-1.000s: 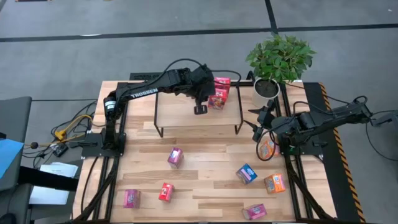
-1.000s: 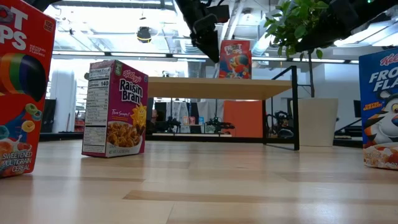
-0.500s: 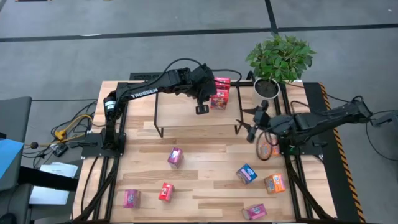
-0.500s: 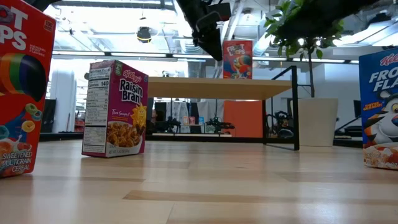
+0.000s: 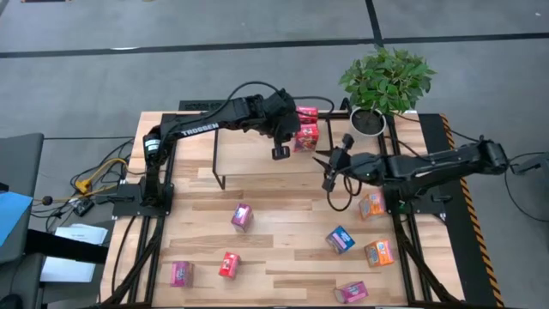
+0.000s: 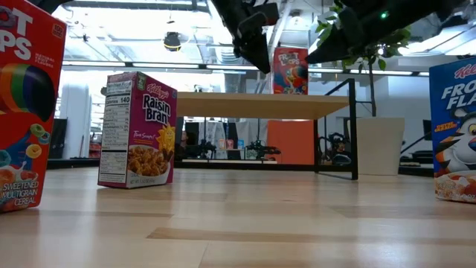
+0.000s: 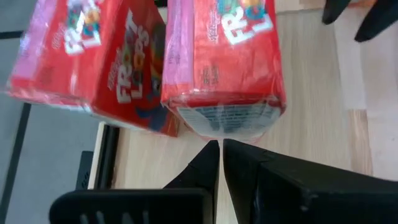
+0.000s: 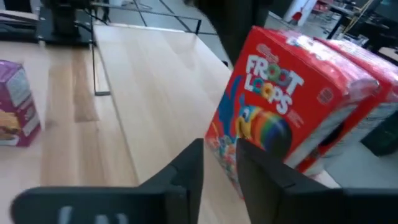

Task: Stack cereal on shelf
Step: Put the top red center cereal box on the shelf aligned with the other red cereal box, then adjust the red cereal box on the shelf

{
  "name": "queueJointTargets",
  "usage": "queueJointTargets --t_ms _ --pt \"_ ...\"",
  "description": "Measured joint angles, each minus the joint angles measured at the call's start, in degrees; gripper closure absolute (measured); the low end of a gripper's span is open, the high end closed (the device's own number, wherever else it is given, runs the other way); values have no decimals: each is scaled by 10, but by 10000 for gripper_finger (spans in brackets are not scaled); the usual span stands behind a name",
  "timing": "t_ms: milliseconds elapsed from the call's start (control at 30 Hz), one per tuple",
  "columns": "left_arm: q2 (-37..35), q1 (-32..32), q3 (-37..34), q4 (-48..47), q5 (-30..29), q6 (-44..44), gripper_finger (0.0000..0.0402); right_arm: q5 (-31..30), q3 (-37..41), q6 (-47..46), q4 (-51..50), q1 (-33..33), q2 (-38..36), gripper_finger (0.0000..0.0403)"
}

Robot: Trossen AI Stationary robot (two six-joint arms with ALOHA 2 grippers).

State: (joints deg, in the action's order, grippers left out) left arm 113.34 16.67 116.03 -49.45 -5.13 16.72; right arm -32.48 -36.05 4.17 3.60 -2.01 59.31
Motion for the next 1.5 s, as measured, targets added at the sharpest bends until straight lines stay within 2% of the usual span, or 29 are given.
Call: queueJointTargets --t_ms 267,500,767,833,933,1000,1167,1300,1500 --pt "3 1 -9 14 -1 10 388 27 0 8 0 31 1 336" --pt "3 2 -9 45 -2 12 388 27 0 10 -1 52 1 340" --pt "3 2 -9 40 -8 15 388 27 0 13 -1 56 1 340" --pt "3 1 -9 25 -43 16 388 27 0 13 -1 54 1 340" --pt "3 1 -4 -16 -134 23 388 25 0 23 -2 37 -5 340" --pt "2 5 -3 -25 -155 27 388 25 0 32 4 27 -14 340" --pt "2 37 -3 16 -73 51 399 22 0 34 0 18 -33 340" --pt "2 62 -3 58 -51 63 401 22 0 34 0 17 -39 340" --pt "2 80 -4 83 16 39 401 22 0 34 -10 17 -39 340"
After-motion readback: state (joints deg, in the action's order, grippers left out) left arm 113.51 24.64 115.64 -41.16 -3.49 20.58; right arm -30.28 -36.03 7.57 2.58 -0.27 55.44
